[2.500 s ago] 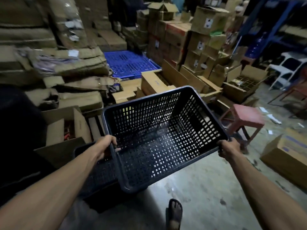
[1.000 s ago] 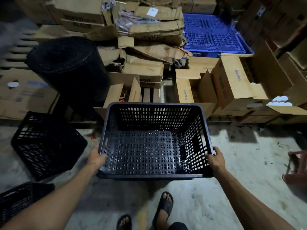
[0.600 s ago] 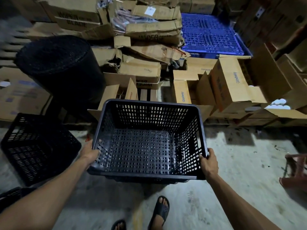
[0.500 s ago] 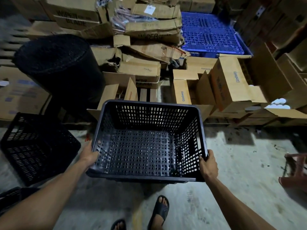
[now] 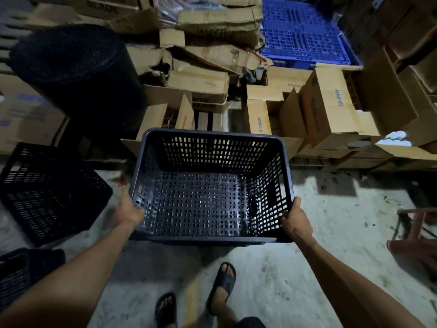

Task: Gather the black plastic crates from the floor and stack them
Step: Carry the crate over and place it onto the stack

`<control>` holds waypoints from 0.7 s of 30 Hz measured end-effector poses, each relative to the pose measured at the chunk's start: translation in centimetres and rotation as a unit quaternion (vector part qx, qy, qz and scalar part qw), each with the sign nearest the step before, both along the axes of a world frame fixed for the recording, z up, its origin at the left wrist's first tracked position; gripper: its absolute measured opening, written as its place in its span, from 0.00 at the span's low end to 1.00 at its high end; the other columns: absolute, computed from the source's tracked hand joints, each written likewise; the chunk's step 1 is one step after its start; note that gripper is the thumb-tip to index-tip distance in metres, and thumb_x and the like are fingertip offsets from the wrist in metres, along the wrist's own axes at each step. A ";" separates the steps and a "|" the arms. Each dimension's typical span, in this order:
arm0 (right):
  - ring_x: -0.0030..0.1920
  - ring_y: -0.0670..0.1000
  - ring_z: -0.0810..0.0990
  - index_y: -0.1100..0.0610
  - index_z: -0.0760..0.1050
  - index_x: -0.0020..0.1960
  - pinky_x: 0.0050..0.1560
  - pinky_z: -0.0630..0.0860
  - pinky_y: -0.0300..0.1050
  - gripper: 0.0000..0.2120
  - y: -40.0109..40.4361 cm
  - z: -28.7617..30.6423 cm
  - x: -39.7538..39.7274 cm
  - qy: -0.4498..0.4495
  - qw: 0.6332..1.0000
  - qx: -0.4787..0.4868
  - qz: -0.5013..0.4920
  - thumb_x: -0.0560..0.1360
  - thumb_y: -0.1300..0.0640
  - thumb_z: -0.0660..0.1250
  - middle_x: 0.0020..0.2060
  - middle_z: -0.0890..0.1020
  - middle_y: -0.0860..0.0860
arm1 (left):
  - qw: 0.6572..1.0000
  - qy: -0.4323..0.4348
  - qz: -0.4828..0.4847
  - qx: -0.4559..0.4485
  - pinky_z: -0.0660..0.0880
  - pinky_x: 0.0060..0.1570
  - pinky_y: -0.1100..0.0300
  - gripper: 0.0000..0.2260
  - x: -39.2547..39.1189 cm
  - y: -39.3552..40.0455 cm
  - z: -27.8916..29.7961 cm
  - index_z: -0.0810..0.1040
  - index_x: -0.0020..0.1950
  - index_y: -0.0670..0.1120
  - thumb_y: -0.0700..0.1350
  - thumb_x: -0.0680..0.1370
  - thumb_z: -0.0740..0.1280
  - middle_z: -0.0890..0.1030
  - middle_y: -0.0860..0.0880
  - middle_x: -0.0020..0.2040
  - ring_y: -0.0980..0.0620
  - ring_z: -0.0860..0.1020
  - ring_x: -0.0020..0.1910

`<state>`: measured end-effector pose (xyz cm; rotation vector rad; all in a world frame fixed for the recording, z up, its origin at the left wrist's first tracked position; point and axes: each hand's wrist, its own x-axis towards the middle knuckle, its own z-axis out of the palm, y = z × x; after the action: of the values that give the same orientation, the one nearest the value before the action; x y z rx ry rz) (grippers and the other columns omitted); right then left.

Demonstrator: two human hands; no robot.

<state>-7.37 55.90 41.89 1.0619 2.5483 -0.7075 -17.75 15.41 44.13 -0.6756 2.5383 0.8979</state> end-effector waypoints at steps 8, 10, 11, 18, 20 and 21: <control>0.62 0.66 0.73 0.49 0.43 0.77 0.61 0.70 0.64 0.37 0.3 0.8 0.8 -0.064 0.995 0.049 0.063 0.77 0.44 0.62 0.67 0.68 0.62 | 0.989 -0.084 -0.063 -0.103 0.69 0.51 0.46 0.36 0.8 0.1 1.9 0.43 0.79 0.55 0.44 0.79 0.63 0.59 0.38 0.76 0.34 0.71 0.66; 0.68 0.64 0.66 0.47 0.36 0.78 0.64 0.67 0.65 0.45 -0.3 1.0 1.3 -0.052 0.989 0.091 0.102 0.75 0.45 0.65 0.72 0.61 0.60 | 0.991 -0.095 -0.059 -0.066 0.70 0.60 0.43 0.40 1.4 -0.2 2.4 0.41 0.79 0.57 0.46 0.79 0.66 0.52 0.39 0.78 0.33 0.68 0.70; 0.70 0.63 0.63 0.48 0.36 0.78 0.66 0.65 0.66 0.46 -0.8 1.0 1.6 -0.039 0.984 0.119 0.126 0.74 0.46 0.66 0.73 0.59 0.60 | 0.994 -0.090 -0.045 -0.042 0.68 0.64 0.41 0.40 1.9 -0.4 2.6 0.41 0.79 0.58 0.46 0.78 0.66 0.52 0.38 0.78 0.33 0.66 0.70; 0.77 0.60 0.52 0.48 0.50 0.78 0.74 0.51 0.66 0.36 -8.4 3.2 0.1 0.025 0.959 0.106 0.262 0.76 0.38 0.59 0.78 0.55 0.57 | 0.988 -0.021 0.094 0.119 0.57 0.75 0.45 0.32 6.5 -3.5 2.9 0.48 0.81 0.51 0.49 0.81 0.62 0.54 0.37 0.80 0.38 0.55 0.78; 0.77 0.59 0.55 0.46 0.51 0.78 0.73 0.52 0.64 0.33 -12.7 4.2 -0.8 0.035 0.945 0.091 0.312 0.77 0.38 0.57 0.77 0.56 0.56 | 0.983 -0.013 0.112 0.147 0.60 0.74 0.46 0.28 8.4 -6.1 3.4 0.54 0.79 0.44 0.47 0.82 0.59 0.61 0.37 0.77 0.38 0.60 0.77; 0.76 0.59 0.56 0.46 0.51 0.78 0.73 0.53 0.64 0.32 -14.4 4.5 -1.2 0.036 0.940 0.076 0.330 0.78 0.38 0.56 0.77 0.57 0.56 | 0.981 -0.011 0.117 0.156 0.62 0.72 0.46 0.26 9.1 -7.0 3.7 0.57 0.78 0.41 0.46 0.82 0.59 0.64 0.38 0.76 0.38 0.63 0.75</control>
<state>-8.56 41.53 46.36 0.1639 2.7959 -0.3687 -8.63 8.42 47.79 -0.8861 2.2567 1.3247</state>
